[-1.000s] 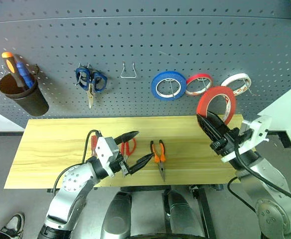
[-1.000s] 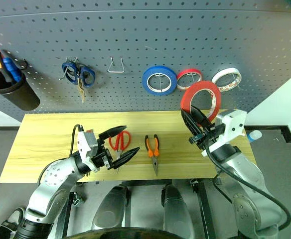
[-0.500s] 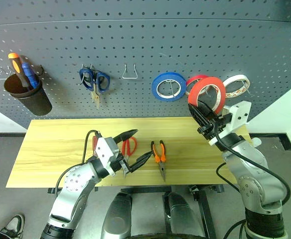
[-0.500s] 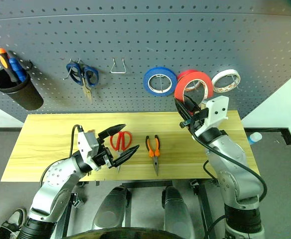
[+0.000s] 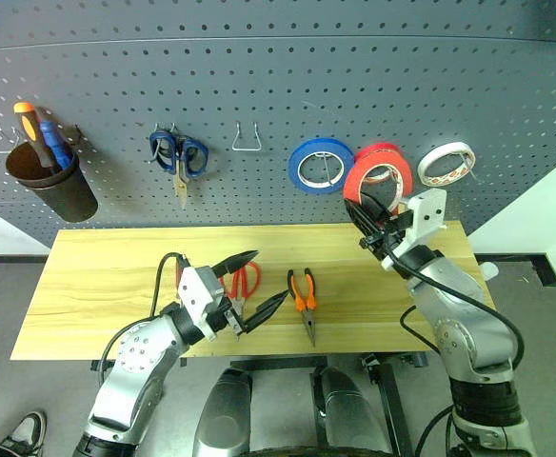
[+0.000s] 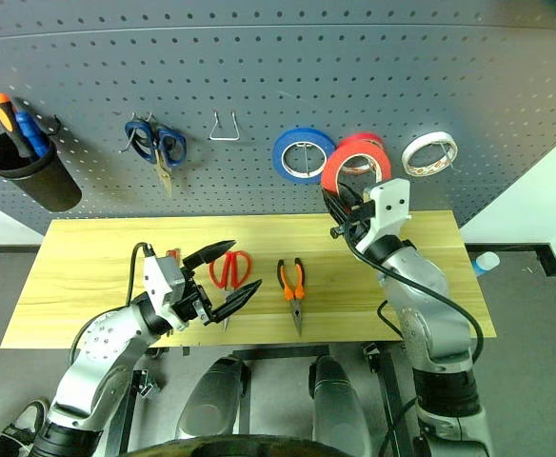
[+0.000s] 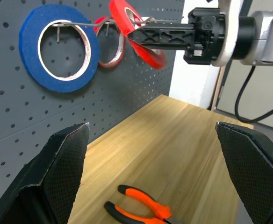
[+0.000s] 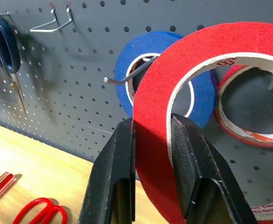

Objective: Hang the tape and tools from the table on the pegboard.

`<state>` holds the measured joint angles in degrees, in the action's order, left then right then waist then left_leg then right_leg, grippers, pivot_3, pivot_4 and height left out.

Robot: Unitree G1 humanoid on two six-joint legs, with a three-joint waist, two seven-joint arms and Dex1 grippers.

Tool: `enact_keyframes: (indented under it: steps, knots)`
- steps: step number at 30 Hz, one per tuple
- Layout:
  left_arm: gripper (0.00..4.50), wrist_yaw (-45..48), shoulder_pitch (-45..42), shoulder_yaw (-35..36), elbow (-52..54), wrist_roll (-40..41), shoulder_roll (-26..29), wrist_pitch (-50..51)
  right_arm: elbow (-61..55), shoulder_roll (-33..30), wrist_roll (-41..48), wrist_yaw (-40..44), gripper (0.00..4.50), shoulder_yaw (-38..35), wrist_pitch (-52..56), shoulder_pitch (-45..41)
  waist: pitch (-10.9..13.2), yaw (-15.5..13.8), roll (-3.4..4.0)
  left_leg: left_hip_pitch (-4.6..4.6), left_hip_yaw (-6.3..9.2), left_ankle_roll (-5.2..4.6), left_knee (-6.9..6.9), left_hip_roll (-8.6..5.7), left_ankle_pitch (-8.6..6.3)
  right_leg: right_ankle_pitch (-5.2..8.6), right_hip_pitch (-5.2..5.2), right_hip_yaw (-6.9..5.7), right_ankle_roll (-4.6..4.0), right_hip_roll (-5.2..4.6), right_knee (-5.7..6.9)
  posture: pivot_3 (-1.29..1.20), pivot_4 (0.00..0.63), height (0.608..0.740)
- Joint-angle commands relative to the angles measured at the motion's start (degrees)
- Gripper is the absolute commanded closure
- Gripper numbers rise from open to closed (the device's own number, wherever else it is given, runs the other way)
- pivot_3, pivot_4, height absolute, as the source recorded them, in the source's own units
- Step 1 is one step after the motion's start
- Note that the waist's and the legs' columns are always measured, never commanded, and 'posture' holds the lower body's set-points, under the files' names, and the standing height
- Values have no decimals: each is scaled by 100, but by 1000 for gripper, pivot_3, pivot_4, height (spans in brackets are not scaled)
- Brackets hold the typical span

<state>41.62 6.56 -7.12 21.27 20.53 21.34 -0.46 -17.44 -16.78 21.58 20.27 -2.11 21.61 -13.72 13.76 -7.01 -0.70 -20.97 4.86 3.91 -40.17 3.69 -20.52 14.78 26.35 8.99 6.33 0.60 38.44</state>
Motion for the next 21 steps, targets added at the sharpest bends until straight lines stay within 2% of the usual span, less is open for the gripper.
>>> enact_keyframes:
  steps: [1,12,20,21]
  knots:
    - [0,-14,35,62,292,42,41,-41,507,107,-192,107,3802,102,-340,-307,0,-2,0,2,0,0,0,0,0,1,0,0,-1,0,2,323,194,677]
    - [0,-147,99,83,494,34,130,41,1190,260,-467,140,3802,109,-697,-618,0,-1,0,19,-1,-1,1,0,0,3,-2,2,-4,4,25,342,198,677]
    - [0,-256,94,38,629,20,126,148,1228,340,-458,-16,3802,21,-384,-606,0,-1,0,42,-3,-1,2,0,0,9,-16,7,-14,7,35,338,199,677]
    - [0,-264,96,33,637,18,127,153,1202,342,-451,-13,3453,11,-365,-586,0,-2,0,43,-4,-1,2,0,0,10,-17,8,-14,8,36,336,200,677]
